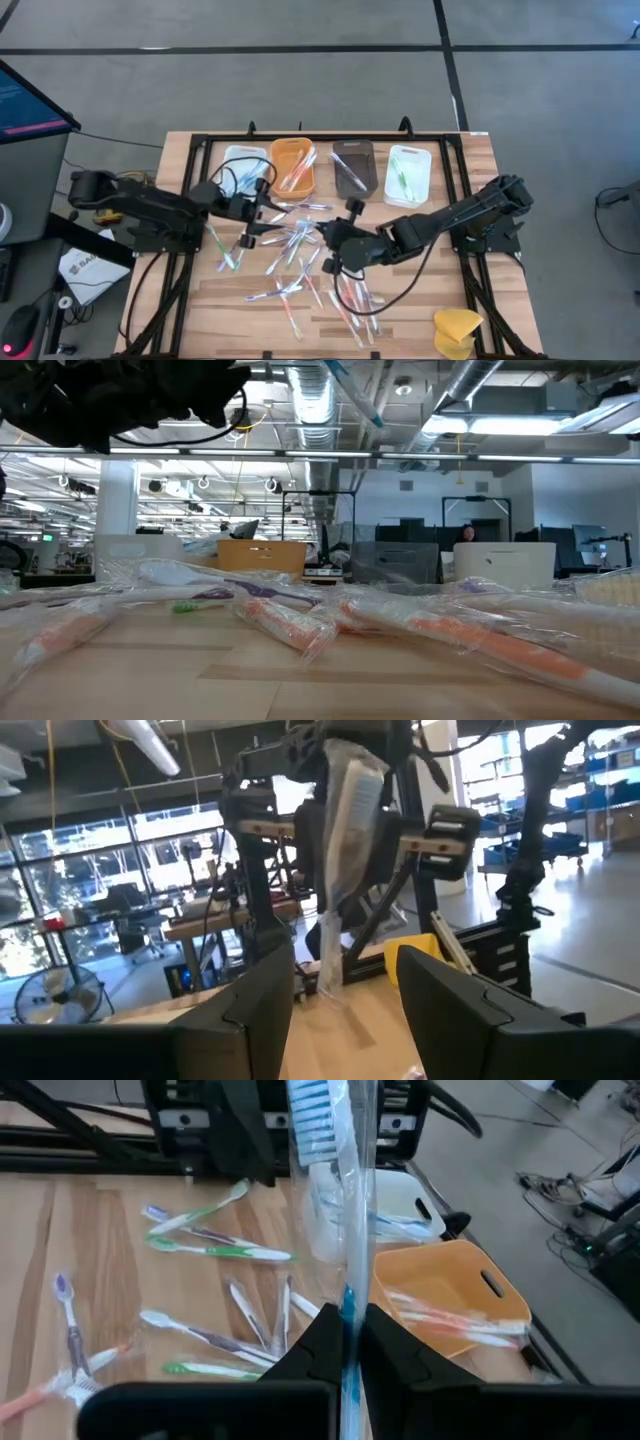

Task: Pick & Place Toothbrushes
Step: Put the blue toothbrush into the left white bin

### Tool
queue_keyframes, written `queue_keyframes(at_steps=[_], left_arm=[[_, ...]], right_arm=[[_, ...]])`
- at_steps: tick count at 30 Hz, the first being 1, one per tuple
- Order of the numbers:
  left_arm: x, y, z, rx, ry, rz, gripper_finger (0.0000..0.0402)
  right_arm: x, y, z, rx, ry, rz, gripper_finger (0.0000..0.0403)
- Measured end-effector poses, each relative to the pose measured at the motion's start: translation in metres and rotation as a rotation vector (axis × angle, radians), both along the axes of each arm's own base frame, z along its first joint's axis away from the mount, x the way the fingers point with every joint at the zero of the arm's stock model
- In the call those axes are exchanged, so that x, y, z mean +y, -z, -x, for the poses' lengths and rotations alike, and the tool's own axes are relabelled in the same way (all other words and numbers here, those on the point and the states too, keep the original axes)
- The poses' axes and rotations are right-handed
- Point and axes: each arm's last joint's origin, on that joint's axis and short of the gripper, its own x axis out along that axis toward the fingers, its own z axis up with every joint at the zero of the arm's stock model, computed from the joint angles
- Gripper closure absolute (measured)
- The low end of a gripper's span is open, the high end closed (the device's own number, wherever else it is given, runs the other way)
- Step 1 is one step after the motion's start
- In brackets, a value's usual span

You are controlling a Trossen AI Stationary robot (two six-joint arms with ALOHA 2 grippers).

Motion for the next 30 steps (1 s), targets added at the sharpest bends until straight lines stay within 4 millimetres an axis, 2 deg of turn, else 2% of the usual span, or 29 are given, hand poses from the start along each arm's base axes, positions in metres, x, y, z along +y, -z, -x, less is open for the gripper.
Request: queue_keyframes(at_steps=[13, 24, 30], left_arm=[[-0.005, -0.011, -0.035, -0.043, 0.023, -0.018, 0.0225], [-0.004, -0.018, -0.048, -0.052, 0.018, 0.012, 0.0139], [-0.005, -0.024, -0.053, -0.07, 0.025, 0.01, 0.0124]], right_arm=[[-0.016, 0.002, -0.005, 0.028, 0.005, -0.021, 0.0393], [-0.016, 0.002, -0.005, 0.034, -0.004, -0.026, 0.0393], [-0.021, 0.002, -0.007, 0.035, -0.003, -0.033, 0.0393]])
